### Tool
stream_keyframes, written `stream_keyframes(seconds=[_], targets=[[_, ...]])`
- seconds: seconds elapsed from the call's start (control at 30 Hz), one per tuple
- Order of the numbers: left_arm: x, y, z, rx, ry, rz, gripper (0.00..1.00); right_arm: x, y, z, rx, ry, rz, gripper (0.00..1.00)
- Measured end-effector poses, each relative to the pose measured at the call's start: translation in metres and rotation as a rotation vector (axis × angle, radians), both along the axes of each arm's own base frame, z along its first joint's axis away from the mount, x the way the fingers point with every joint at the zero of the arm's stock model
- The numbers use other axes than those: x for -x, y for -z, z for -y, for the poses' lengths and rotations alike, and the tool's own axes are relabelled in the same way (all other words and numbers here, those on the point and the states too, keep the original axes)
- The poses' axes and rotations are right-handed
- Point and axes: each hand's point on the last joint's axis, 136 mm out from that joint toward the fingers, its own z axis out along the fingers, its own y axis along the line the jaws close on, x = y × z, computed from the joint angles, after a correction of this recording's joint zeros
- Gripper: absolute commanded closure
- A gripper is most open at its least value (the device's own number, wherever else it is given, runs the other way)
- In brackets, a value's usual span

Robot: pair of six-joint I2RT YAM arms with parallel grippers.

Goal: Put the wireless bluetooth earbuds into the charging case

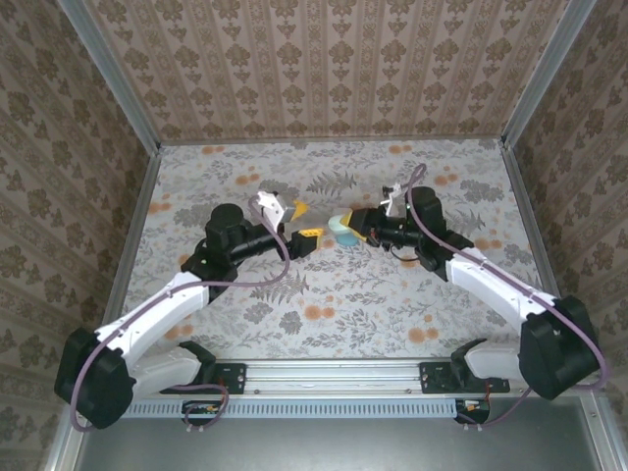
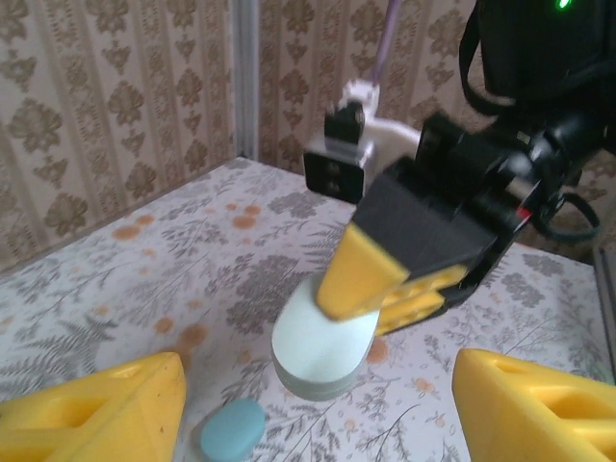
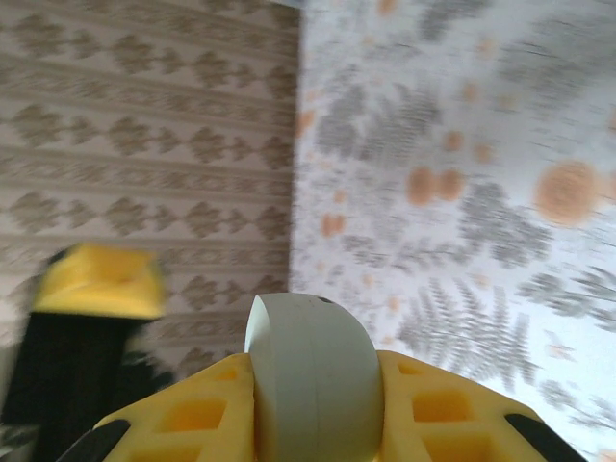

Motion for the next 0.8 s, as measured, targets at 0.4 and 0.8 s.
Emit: stream_keyframes(seconds=[0.4,0.8], targets=[[-0.012,-0.01,-0.021,-0.001,-0.157,0.037,0.25,0.009,0.16,-0.008,0.178,0.007,-0.316,0.79],[-0.018,-0.005,-0.023,-0.014,-0.185,0.027,0.23,0.004,0.173,-0.003,0.231,0.029,-0.312,0.57]])
